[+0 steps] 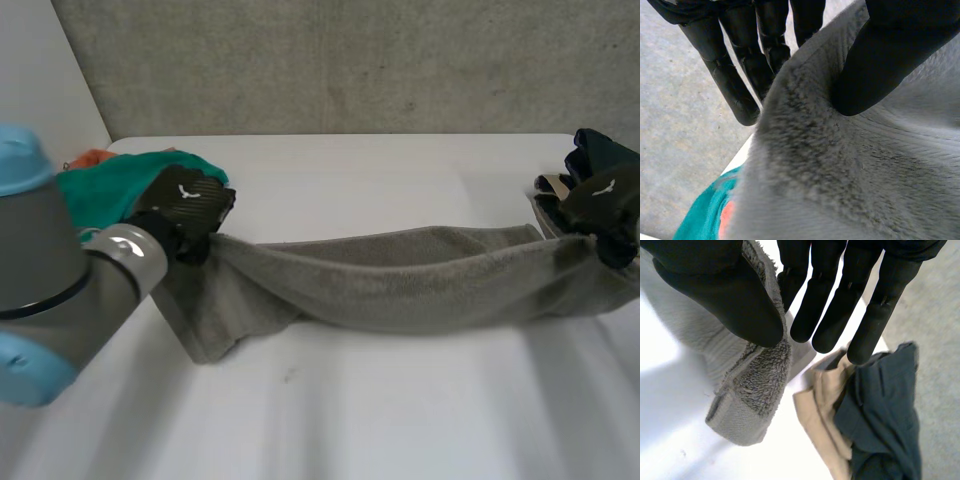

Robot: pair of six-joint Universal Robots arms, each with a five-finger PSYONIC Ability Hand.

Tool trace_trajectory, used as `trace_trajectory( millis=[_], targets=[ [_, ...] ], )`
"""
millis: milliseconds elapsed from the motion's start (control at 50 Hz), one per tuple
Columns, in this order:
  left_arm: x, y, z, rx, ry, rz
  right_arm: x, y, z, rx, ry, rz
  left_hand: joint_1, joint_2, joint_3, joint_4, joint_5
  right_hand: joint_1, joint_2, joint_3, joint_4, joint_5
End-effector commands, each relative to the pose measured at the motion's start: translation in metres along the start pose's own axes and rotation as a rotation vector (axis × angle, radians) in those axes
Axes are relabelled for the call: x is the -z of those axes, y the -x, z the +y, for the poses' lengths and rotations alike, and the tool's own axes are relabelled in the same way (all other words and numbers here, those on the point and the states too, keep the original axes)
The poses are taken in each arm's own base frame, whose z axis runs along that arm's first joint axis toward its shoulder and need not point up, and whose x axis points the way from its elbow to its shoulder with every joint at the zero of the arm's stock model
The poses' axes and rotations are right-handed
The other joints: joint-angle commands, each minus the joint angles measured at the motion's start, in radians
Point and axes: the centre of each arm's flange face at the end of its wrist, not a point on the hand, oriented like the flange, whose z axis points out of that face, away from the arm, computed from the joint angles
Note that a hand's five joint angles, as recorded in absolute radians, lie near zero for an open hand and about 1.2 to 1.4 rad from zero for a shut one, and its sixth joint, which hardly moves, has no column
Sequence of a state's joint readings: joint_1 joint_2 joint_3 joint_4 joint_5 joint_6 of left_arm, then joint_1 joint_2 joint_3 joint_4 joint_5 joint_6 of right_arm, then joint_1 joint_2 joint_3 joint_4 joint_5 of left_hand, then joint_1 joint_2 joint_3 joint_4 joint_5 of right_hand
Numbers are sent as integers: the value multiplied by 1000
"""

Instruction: Fold the laundry.

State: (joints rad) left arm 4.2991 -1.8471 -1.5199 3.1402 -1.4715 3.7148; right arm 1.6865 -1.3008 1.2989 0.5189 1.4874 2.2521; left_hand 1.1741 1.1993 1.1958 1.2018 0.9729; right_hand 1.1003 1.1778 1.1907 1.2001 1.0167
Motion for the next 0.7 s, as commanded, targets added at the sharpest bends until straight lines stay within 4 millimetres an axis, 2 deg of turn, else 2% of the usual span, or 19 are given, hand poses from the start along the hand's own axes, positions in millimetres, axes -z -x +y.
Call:
trace_trajectory(
  millis=[20,40,60,100,120,140,200,240,300,360,400,420,460,480,560,580,620,680,700],
  targets=[
    [-60,21,-20,-157,-162,-147,-45,-19,-13,38,-40,193,222,197,200,194,249,296,218,206,196,205],
    [-71,34,-36,-184,-251,-228,-48,-25,-20,40,-75,236,222,197,200,194,249,296,218,206,196,205],
    [-76,42,-46,-193,-304,-274,-52,-40,-37,35,-158,331,222,197,200,194,249,296,218,206,196,205],
    [-81,57,-66,-205,-421,-365,-53,-57,-56,29,-258,443,222,197,200,194,249,296,218,206,196,205],
    [-82,73,-89,-212,-554,-473,-53,-66,-65,25,-312,502,222,197,200,194,249,296,218,206,196,205],
    [-81,81,-100,-211,-617,-523,-48,-84,-83,14,-426,631,222,197,200,194,249,296,218,206,196,205],
    [-73,95,-130,-201,-829,-660,-39,-102,-104,-12,-592,797,222,197,200,194,249,296,218,206,196,205],
    [-70,98,-136,-191,-883,-692,-24,-113,-119,-26,-733,936,222,197,200,194,249,296,218,206,196,205],
    [-71,94,-127,-168,-846,-660,-8,-115,-124,-20,-815,1004,222,197,200,194,249,296,218,206,196,205],
    [-70,86,-107,-135,-756,-595,-8,-108,-121,-8,-816,972,222,197,200,194,249,296,218,206,196,205],
    [-70,83,-95,-118,-709,-568,-17,-96,-113,3,-793,910,222,197,200,194,249,296,218,206,196,205],
    [-70,80,-79,-102,-659,-542,-20,-92,-110,6,-781,890,222,197,200,194,249,296,218,206,196,205],
    [-71,76,-63,-88,-614,-519,-29,-78,-98,6,-728,825,222,197,200,194,249,296,218,206,196,205],
    [-72,69,-47,-75,-571,-488,-33,-73,-93,8,-705,797,222,197,200,194,249,296,218,206,196,205],
    [-72,50,-18,-50,-488,-428,-62,-39,-63,12,-580,630,222,197,200,194,249,296,218,206,196,205],
    [-72,46,-12,-48,-471,-415,-77,-23,-48,10,-522,559,222,197,200,194,249,296,218,206,196,205],
    [-72,40,-2,-45,-441,-396,-89,-8,-33,9,-462,492,222,197,200,194,249,296,218,206,196,205],
    [-74,23,23,-41,-370,-348,-108,20,-7,5,-358,376,222,197,200,194,249,296,218,206,196,205],
    [-77,14,40,-35,-322,-323,-112,27,-1,2,-335,347,222,197,200,194,249,296,218,206,196,205]
  ],
)
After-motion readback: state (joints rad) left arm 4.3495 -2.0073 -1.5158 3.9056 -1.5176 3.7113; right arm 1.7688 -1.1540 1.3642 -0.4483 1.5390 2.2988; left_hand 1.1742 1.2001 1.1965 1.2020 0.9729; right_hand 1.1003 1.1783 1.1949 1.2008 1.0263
